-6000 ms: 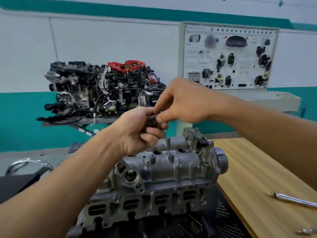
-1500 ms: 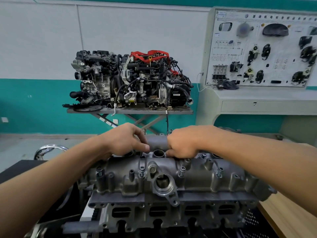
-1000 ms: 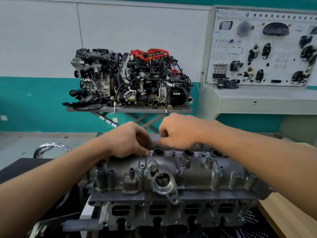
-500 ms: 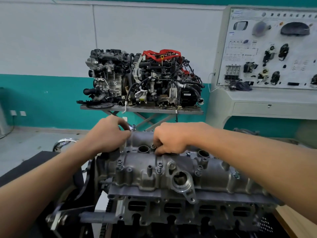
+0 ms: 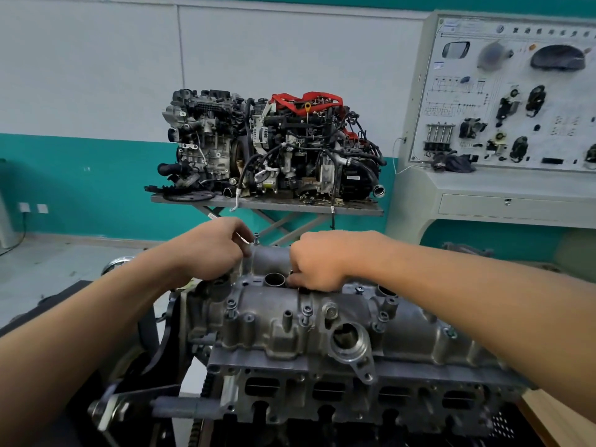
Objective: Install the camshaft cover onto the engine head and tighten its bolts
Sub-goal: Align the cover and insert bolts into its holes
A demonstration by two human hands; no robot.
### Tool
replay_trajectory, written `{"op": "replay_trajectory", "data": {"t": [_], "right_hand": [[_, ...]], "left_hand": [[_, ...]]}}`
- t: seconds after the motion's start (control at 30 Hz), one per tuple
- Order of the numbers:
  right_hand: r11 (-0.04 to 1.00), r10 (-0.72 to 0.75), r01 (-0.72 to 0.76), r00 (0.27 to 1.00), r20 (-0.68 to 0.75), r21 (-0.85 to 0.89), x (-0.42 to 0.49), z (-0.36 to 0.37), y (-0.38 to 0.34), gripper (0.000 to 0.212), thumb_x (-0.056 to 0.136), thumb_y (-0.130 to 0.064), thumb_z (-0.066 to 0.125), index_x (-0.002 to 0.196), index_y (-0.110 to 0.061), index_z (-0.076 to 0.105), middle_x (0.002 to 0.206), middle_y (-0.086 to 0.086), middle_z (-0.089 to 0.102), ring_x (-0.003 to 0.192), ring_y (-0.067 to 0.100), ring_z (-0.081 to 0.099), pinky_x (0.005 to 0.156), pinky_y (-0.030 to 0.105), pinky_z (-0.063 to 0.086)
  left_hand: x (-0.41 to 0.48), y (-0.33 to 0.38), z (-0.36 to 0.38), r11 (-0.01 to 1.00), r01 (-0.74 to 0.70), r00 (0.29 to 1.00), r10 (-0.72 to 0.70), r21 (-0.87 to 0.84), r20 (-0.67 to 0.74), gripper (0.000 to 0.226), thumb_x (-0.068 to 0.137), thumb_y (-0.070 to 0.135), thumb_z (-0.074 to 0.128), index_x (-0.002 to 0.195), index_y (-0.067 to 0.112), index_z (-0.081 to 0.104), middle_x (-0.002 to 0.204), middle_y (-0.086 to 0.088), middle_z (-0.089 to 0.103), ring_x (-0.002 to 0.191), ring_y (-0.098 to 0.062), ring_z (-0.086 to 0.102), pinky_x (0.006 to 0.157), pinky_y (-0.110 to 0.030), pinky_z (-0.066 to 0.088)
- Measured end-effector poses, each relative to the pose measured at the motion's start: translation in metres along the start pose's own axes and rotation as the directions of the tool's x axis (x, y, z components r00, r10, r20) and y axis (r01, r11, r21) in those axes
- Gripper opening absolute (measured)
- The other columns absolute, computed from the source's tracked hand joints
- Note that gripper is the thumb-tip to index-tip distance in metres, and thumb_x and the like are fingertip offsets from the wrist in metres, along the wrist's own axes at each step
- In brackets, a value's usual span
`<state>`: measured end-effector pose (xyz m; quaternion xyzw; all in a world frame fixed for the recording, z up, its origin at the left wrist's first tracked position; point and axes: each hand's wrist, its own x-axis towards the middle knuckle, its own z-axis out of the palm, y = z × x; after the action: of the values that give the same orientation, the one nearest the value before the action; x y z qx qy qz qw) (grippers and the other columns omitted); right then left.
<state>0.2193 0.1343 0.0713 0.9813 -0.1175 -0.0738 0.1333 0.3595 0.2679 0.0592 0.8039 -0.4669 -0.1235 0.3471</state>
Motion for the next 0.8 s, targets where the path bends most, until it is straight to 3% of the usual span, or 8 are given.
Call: {"op": "replay_trajectory", "data": {"t": [0.1,0.23,0.37,0.47,0.53,0.67,0.73,0.8], "right_hand": [[0.999,0.015,-0.015,1.000,0.008,0.050,-0.003,-0.008,0.000,0.048,0.098,-0.048,0.052,0.067,-0.013,0.062,0.066,0.004,0.059,0.061,0.020,0.055,0.051,0.029,0.035],[0.998,-0.021,0.017,0.998,0.065,0.059,-0.005,-0.011,0.001,0.030,0.093,-0.040,0.063,0.090,-0.013,0.075,0.082,0.004,0.070,0.073,0.021,0.060,0.055,0.027,0.041],[0.999,0.030,-0.031,0.998,0.048,0.016,-0.005,-0.005,-0.003,0.047,0.102,-0.043,0.046,0.067,-0.013,0.056,0.067,0.003,0.053,0.060,0.017,0.050,0.056,0.031,0.036],[0.993,0.000,0.027,0.976,-0.218,0.118,-0.006,-0.019,-0.006,0.046,0.097,-0.049,0.051,0.076,-0.010,0.065,0.067,0.001,0.059,0.060,0.017,0.055,0.056,0.029,0.044],[0.973,-0.037,0.139,0.884,-0.466,0.186,-0.004,-0.029,-0.015,0.034,0.091,-0.049,0.062,0.091,-0.016,0.069,0.078,-0.004,0.062,0.071,0.013,0.054,0.065,0.031,0.049],[0.973,-0.139,0.218,0.809,-0.571,0.073,0.005,-0.036,-0.034,0.018,0.090,-0.036,0.067,0.096,-0.019,0.068,0.082,-0.004,0.059,0.080,0.023,0.060,0.066,0.033,0.046],[0.977,-0.150,0.212,0.791,-0.593,0.035,0.009,-0.035,-0.037,0.015,0.094,-0.030,0.063,0.096,-0.017,0.069,0.079,-0.005,0.052,0.082,0.024,0.061,0.063,0.032,0.039],[0.978,-0.166,0.208,0.790,-0.591,0.003,0.012,-0.033,-0.040,0.016,0.097,-0.028,0.058,0.100,-0.016,0.069,0.082,-0.005,0.050,0.083,0.025,0.060,0.061,0.031,0.035]], "left_hand": [[0.001,0.000,-0.004,0.982,0.031,0.999,-0.025,-0.187,0.034,0.036,0.088,-0.020,0.044,0.105,0.006,0.062,0.092,-0.014,0.069,0.056,-0.018,0.064,0.053,-0.032,0.054],[0.000,0.001,-0.005,0.947,0.050,0.998,-0.034,-0.316,0.056,0.028,0.086,-0.022,0.055,0.096,0.002,0.065,0.091,-0.023,0.071,0.069,-0.030,0.070,0.054,-0.030,0.055],[0.000,0.003,-0.005,0.894,0.069,0.997,-0.069,-0.444,0.017,0.023,0.090,-0.021,0.052,0.098,-0.002,0.062,0.091,-0.025,0.068,0.070,-0.028,0.074,0.047,-0.027,0.054],[0.004,0.004,-0.006,0.695,0.157,0.986,-0.149,-0.702,0.073,0.026,0.090,-0.020,0.050,0.108,-0.003,0.059,0.089,-0.021,0.069,0.073,-0.027,0.076,0.055,-0.030,0.060],[0.005,0.006,-0.006,0.506,0.214,0.972,-0.192,-0.835,0.133,0.029,0.092,-0.020,0.046,0.107,-0.001,0.061,0.093,-0.021,0.068,0.075,-0.025,0.074,0.061,-0.030,0.061],[0.005,0.003,-0.004,0.331,0.236,0.964,-0.196,-0.914,0.178,0.050,0.096,-0.015,0.038,0.064,0.001,0.072,0.071,-0.016,0.071,0.057,-0.018,0.073,0.052,-0.026,0.060],[0.003,0.002,-0.005,0.241,0.244,0.953,-0.238,-0.939,0.186,0.030,0.098,-0.013,0.039,0.095,-0.003,0.067,0.093,-0.020,0.070,0.067,-0.023,0.074,0.047,-0.027,0.059],[0.001,-0.001,-0.007,0.184,0.240,0.945,-0.270,-0.953,0.185,0.031,0.098,-0.011,0.041,0.124,0.002,0.053,0.116,-0.023,0.062,0.078,-0.026,0.070,0.046,-0.028,0.058]]}}
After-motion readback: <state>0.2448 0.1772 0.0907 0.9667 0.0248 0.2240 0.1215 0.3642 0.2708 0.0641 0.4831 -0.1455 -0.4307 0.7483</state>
